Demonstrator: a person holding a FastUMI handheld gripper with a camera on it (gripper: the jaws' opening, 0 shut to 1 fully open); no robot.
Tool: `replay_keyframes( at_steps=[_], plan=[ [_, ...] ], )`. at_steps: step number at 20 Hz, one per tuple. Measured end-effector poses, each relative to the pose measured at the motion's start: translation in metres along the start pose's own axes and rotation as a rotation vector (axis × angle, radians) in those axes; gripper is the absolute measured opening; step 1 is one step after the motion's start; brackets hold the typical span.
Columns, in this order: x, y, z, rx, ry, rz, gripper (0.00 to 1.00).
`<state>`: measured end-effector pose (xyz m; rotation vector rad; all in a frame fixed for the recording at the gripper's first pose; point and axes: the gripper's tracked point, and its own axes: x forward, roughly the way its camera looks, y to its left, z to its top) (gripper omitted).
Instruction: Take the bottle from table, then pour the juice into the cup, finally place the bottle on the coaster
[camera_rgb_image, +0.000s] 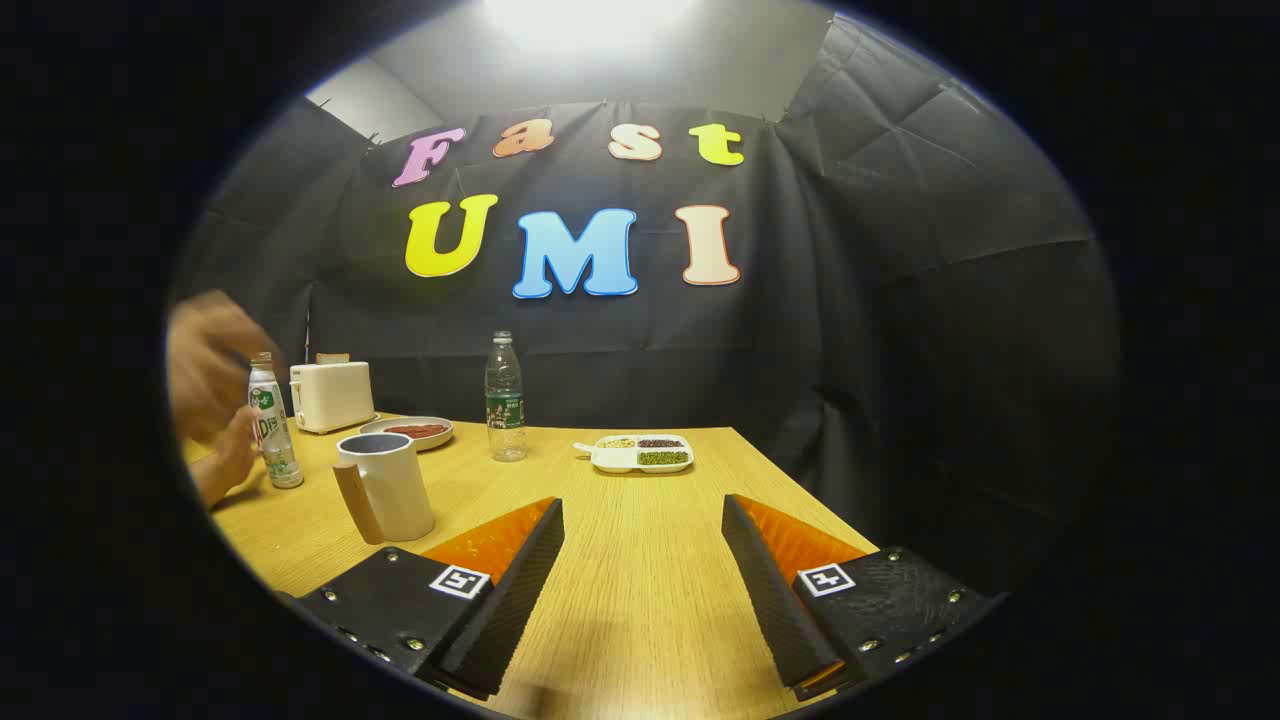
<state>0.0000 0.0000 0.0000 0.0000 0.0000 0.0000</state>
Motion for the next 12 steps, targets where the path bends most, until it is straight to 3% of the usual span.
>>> replay_keyframes(
  at_steps=[12],
  plan=[
    [0.0002,-0.0005,0.0009,-0.002,-0.003,-0.002,0.96]
  ],
)
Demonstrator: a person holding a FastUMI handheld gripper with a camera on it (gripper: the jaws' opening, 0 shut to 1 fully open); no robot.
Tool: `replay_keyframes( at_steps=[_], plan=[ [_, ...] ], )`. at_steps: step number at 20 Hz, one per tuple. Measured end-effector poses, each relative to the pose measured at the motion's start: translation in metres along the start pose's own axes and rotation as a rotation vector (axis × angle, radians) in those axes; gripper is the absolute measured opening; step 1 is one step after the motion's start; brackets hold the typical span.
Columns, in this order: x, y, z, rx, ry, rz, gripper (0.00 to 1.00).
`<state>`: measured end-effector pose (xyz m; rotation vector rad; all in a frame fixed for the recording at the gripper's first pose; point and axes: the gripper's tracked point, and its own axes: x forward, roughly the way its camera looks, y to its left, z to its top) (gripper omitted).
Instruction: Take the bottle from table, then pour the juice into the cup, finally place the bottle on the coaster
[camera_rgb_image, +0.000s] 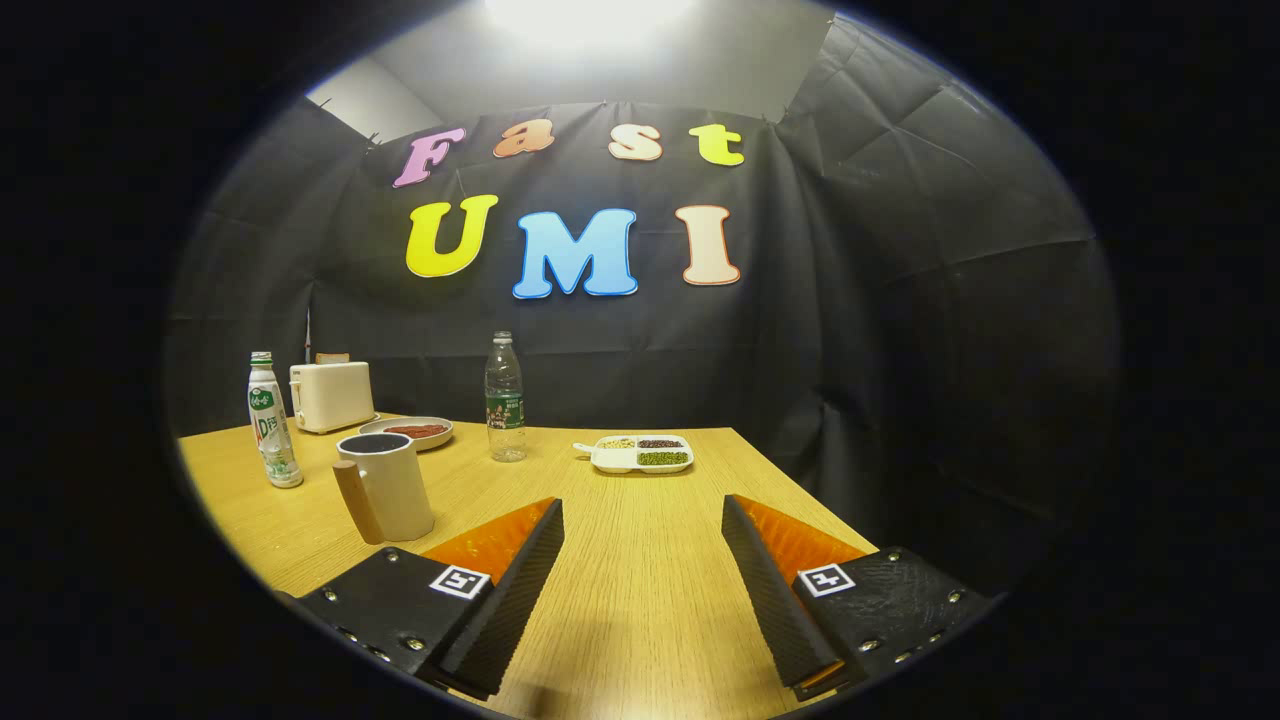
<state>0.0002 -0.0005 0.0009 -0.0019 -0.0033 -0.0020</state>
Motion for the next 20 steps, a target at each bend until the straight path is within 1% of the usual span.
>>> replay_keyframes(
  at_steps=[20],
  plan=[
    [0.0001,-0.0001,-0.001,0.002,0.002,0.001,0.96]
  ],
)
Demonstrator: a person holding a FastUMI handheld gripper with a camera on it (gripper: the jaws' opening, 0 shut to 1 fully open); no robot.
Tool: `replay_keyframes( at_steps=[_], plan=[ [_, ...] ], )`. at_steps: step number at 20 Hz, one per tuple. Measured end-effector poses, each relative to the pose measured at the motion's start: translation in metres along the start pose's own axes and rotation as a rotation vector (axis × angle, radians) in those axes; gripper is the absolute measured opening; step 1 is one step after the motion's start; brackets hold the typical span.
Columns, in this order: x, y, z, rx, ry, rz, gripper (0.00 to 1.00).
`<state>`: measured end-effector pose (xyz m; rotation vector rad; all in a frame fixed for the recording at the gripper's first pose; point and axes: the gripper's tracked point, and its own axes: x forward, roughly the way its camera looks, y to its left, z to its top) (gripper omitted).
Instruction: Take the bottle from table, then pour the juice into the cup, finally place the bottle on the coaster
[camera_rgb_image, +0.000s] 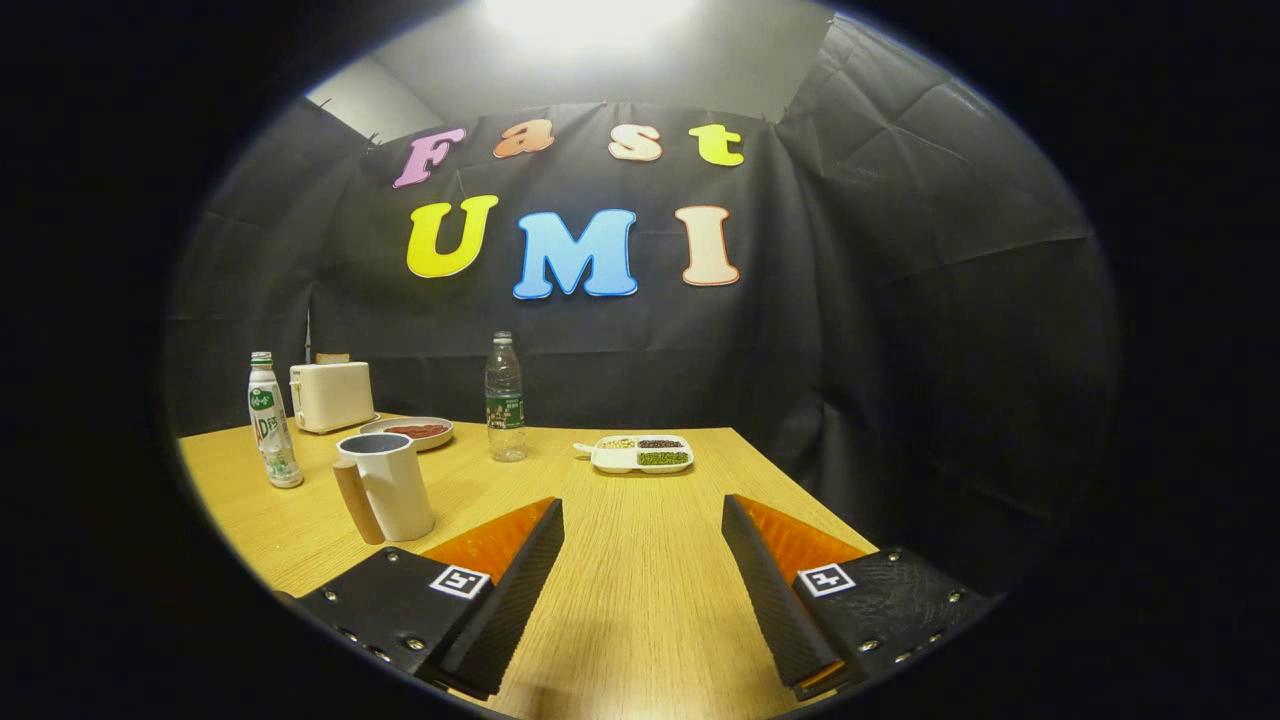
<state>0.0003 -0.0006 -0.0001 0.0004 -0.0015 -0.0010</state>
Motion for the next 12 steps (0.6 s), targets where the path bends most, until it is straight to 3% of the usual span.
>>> replay_keyframes(
  at_steps=[8,12],
  plan=[
    [0.007,-0.002,0.0,-0.002,-0.001,-0.016,0.96],
    [0.06,-0.004,0.02,-0.045,-0.024,-0.047,0.96]
  ],
)
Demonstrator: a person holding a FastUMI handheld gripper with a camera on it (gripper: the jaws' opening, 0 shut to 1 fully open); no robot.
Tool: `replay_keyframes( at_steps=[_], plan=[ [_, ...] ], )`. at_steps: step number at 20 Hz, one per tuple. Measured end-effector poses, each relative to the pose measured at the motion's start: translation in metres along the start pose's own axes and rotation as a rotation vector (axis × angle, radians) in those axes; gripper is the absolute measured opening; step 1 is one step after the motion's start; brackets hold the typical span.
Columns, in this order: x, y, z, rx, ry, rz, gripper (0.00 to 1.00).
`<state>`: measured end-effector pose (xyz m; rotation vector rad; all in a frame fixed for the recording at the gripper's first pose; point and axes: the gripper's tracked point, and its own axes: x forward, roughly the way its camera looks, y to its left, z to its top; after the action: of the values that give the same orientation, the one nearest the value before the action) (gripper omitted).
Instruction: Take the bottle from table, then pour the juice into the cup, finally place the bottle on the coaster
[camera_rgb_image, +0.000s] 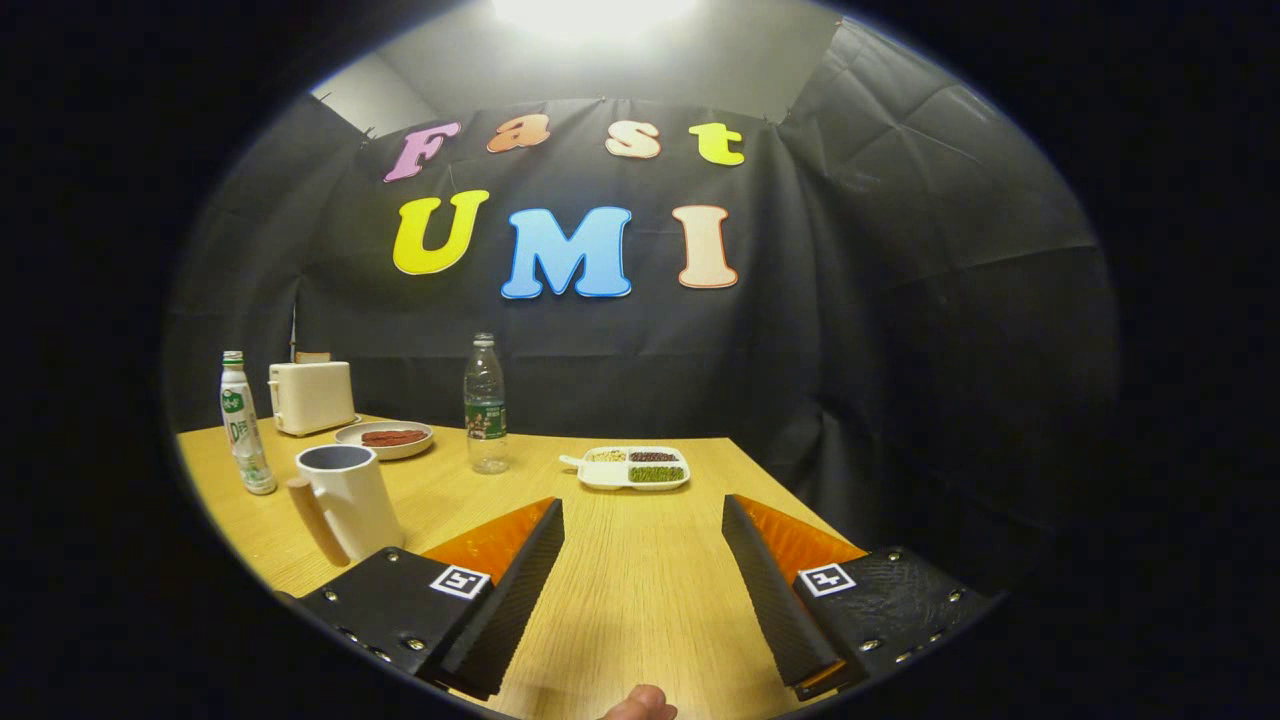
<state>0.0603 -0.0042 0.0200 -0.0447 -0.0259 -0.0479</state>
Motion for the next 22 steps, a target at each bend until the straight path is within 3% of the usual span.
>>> replay_keyframes(
  at_steps=[4,11,16,22],
  plan=[
    [0.013,0.017,0.02,-0.057,0.031,-0.057,0.97],
    [-0.059,0.135,0.072,-0.032,-0.05,-0.087,0.96],
    [-0.098,0.257,0.091,0.005,-0.129,0.086,0.96],
    [-0.104,0.341,0.072,-0.017,-0.107,0.222,0.95]
  ],
)
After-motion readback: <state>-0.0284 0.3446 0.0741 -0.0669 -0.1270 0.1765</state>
